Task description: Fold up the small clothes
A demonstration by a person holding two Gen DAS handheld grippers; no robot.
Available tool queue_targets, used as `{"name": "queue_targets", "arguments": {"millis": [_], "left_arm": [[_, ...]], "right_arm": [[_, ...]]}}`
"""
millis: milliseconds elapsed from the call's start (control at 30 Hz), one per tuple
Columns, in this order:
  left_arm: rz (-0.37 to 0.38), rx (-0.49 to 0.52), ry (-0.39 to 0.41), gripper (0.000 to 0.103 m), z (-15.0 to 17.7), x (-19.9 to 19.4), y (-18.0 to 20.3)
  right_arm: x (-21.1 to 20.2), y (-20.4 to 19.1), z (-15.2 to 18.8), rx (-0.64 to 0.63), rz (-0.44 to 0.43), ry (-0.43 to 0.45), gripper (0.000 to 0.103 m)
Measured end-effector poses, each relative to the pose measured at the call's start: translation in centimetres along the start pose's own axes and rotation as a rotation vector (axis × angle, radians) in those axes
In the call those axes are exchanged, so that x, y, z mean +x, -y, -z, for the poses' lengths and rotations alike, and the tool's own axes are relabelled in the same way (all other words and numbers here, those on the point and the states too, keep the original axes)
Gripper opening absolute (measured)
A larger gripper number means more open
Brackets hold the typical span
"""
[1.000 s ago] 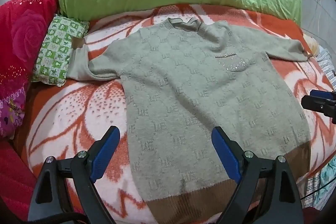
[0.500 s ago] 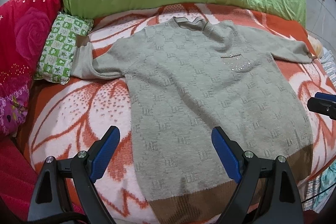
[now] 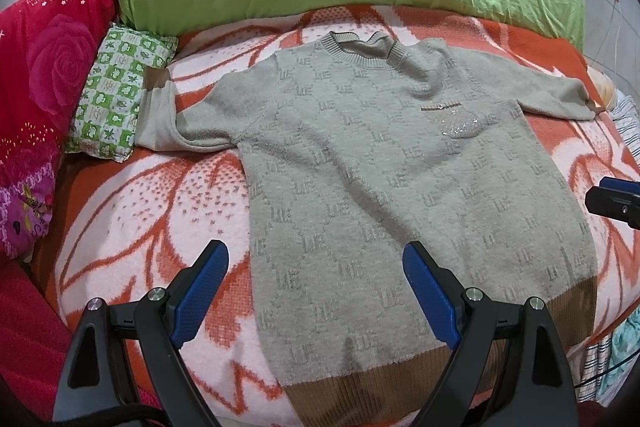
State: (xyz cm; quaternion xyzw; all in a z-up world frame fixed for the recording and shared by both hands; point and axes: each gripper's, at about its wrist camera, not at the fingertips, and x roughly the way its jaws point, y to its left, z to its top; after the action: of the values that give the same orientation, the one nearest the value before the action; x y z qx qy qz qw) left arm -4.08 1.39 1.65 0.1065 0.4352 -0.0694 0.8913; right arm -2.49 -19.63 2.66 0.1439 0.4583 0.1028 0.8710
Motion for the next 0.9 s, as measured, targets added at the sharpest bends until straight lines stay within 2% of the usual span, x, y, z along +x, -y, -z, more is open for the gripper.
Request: {"name": "queue_targets", "arguments": {"millis": [900], "left_arm": [[0.009,0.002,-0.034,0.09,-1.0,1.5,-0.1]], "right_arm": [[0.3,0.3,-0.5,0.011,-0.001,-0.012,0.085]]}}
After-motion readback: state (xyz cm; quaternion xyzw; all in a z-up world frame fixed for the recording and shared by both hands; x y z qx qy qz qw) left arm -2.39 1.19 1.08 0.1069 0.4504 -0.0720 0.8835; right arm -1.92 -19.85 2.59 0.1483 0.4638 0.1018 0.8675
